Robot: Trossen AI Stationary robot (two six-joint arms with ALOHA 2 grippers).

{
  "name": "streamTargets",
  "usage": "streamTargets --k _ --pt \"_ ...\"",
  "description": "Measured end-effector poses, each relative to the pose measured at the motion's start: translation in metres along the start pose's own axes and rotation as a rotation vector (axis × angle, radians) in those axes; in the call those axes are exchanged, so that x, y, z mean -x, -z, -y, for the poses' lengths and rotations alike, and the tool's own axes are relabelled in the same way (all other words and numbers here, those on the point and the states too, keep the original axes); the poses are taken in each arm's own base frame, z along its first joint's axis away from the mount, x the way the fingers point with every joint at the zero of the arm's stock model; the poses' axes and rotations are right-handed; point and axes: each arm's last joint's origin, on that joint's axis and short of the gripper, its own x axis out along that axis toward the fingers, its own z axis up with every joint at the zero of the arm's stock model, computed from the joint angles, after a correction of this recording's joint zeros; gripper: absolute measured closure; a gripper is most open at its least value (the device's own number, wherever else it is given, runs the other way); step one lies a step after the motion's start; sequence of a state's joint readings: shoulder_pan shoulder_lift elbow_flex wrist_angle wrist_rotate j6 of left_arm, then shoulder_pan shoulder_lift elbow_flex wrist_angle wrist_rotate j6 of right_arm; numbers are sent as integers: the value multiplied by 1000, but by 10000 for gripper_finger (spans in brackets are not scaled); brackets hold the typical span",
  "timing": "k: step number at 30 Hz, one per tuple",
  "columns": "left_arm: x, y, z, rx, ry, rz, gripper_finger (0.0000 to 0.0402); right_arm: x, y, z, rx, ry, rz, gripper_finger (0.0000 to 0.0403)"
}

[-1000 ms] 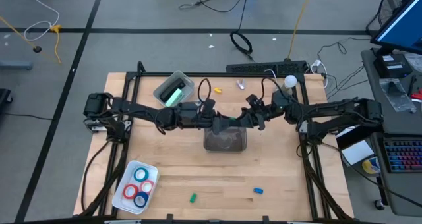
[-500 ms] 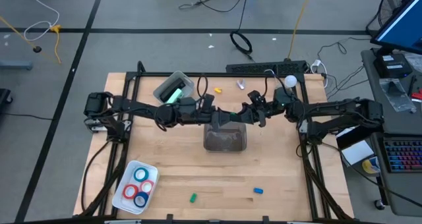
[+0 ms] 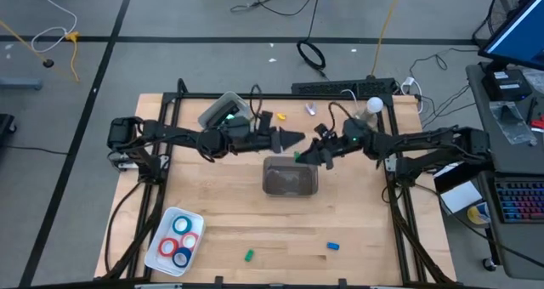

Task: Pick and place Stapler, Stapler remover, tape
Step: Put the right green stapler into the gray bin

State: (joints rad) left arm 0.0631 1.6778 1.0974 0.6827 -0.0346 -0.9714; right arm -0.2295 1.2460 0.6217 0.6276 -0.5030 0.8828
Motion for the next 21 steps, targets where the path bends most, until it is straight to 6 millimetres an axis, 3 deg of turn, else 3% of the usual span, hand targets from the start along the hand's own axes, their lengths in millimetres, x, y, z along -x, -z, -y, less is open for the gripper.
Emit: streamTargets --k 9,21 --pt "0 2 -6 -8 35 -115 152 2 -4 -6 30 -27 33 344" --pt "1 8 -16 3 -56 -188 146 2 -6 -8 7 -52 50 344"
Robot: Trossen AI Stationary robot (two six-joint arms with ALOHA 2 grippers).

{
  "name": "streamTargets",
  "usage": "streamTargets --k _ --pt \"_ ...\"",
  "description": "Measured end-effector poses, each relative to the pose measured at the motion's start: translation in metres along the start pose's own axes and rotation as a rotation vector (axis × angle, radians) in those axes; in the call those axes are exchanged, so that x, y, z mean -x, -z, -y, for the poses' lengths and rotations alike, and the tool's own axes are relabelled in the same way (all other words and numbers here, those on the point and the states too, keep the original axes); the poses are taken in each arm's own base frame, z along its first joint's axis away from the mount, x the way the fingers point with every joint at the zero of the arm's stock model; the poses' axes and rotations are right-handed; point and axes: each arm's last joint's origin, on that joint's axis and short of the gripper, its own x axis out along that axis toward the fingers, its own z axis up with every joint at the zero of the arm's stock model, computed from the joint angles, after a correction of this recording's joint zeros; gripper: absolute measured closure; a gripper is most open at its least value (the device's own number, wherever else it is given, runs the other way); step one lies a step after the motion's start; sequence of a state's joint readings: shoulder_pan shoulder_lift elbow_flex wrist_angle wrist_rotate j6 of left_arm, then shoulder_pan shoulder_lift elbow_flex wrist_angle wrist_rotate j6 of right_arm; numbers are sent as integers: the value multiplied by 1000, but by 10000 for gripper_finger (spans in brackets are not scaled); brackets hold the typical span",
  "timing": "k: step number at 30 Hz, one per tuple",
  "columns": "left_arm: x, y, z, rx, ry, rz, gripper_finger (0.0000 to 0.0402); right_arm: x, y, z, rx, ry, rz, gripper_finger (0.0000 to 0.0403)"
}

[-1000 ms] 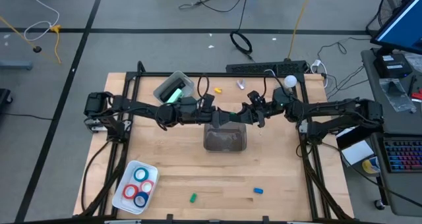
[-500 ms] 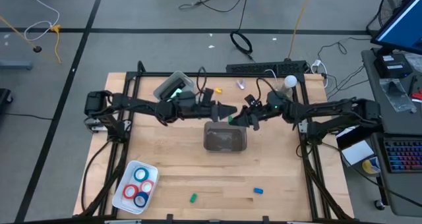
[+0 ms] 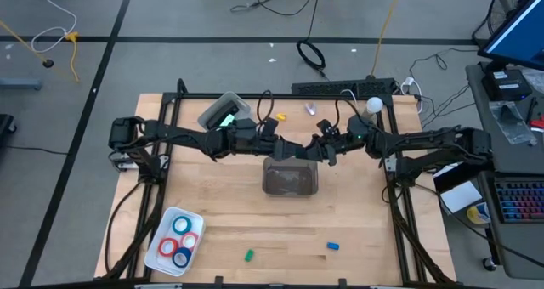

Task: Pick and place Stapler, Stapler remover, tape
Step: Put the right green stapler into the gray bin

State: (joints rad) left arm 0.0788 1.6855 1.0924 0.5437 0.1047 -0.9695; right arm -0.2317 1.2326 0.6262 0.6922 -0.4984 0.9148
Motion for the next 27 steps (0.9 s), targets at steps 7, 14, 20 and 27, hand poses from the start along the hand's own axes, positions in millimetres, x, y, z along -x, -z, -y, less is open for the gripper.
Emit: streamTargets --k 7,14,20,27 --pt "0 0 0 2 -4 -1 154 0 -1 0 7 15 20 344" --pt "0 0 -1 -2 -12 6 261 0 -1 0 12 13 22 344" --pt "0 -1 0 -51 -4 30 339 0 -1 0 13 11 22 344" --pt "0 -1 -1 -50 -24 42 339 0 -1 0 15 12 17 311"
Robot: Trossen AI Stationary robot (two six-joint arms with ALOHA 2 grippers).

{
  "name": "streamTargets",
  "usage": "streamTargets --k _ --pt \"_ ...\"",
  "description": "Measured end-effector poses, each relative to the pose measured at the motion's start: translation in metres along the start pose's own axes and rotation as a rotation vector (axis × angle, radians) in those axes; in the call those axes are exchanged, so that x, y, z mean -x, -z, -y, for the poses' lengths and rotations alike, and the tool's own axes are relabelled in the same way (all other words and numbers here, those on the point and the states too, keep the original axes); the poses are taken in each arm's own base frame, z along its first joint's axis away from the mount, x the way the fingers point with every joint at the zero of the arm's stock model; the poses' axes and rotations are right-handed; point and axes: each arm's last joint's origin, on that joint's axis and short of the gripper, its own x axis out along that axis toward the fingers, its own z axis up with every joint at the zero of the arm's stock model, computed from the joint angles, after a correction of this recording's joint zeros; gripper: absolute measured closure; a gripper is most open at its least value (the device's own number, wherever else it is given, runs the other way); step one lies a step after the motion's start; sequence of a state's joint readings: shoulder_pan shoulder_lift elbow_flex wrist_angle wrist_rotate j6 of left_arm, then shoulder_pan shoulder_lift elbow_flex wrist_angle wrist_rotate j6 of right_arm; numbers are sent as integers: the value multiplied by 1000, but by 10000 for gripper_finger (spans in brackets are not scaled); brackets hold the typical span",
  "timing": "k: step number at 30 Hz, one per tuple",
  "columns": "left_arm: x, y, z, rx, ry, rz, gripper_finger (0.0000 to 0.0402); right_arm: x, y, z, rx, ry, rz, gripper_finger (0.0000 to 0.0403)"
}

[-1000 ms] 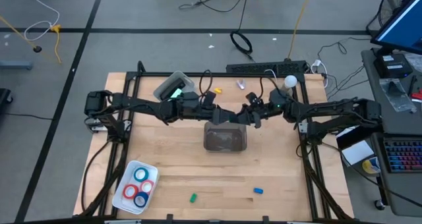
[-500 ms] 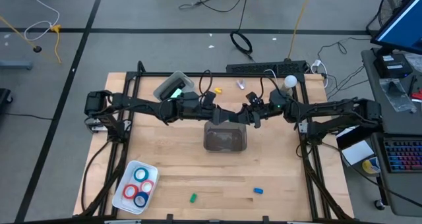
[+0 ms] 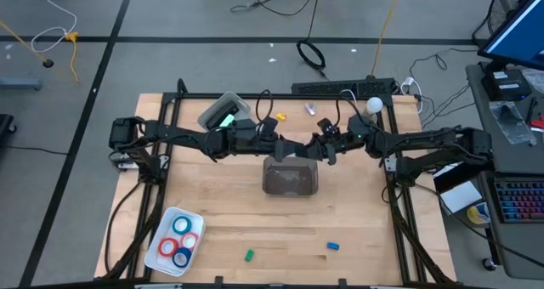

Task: Pick and place Stapler, Stapler remover, tape
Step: Put the right green stapler into the gray bin

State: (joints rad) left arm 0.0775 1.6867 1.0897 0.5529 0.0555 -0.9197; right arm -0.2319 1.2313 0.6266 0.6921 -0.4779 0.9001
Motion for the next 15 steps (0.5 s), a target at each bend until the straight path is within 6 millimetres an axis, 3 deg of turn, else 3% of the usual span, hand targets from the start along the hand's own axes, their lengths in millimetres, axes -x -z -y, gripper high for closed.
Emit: streamTargets --k 9,15 --pt "0 -2 -3 -10 -38 35 339 0 7 1 -22 -73 -162 235" --pt "6 -15 -22 -30 -185 20 339 1 13 3 -19 -96 -265 214"
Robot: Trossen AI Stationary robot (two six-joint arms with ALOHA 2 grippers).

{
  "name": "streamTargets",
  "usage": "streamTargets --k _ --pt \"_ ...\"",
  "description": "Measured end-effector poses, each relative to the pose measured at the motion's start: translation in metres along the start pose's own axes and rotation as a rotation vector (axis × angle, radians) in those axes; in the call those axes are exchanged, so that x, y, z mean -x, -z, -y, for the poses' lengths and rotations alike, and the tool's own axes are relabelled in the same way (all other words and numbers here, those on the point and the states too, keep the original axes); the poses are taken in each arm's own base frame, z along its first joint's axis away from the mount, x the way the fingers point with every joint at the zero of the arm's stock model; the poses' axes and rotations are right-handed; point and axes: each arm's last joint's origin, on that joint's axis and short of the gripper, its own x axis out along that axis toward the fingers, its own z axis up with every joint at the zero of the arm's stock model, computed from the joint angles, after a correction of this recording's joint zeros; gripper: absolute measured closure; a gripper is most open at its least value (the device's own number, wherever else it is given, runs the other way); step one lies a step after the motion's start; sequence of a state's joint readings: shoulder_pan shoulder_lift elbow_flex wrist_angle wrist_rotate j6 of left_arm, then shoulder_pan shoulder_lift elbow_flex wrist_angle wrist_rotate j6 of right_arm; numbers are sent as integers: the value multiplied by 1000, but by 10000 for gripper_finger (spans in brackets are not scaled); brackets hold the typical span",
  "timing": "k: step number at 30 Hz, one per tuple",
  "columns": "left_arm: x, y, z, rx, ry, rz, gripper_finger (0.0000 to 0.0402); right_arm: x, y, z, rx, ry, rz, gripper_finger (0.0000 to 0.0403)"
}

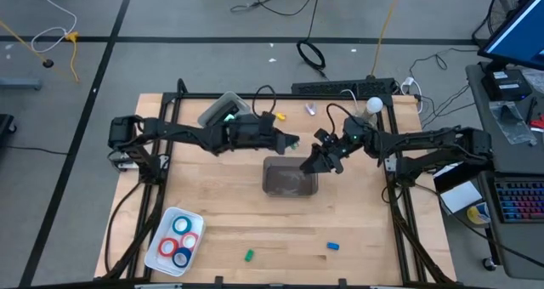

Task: Pick and place Stapler, Stapler remover, tape
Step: Put the right green stapler into the gray bin

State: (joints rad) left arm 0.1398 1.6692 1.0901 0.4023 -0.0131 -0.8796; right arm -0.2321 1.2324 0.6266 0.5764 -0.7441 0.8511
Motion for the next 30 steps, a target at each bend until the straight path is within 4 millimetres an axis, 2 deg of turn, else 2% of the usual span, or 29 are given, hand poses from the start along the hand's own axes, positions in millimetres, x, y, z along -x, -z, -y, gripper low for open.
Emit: streamTargets --k 3,9,12,16,24,30 --pt "10 -16 -18 -3 -179 11 339 0 0 0 10 -17 -15 215" --pt "51 -44 -57 -26 -653 3 339 5 -4 3 37 4 11 223" --pt "65 -56 -79 -32 -817 -6 339 11 -9 8 59 31 44 224" --pt "69 -71 -104 -53 -862 -49 339 22 -19 16 70 105 133 223" --pt "67 -77 -160 -80 -938 -225 339 50 -40 29 93 194 286 226" --pt "69 -77 -179 -96 -987 -288 339 67 -51 34 98 219 367 226"
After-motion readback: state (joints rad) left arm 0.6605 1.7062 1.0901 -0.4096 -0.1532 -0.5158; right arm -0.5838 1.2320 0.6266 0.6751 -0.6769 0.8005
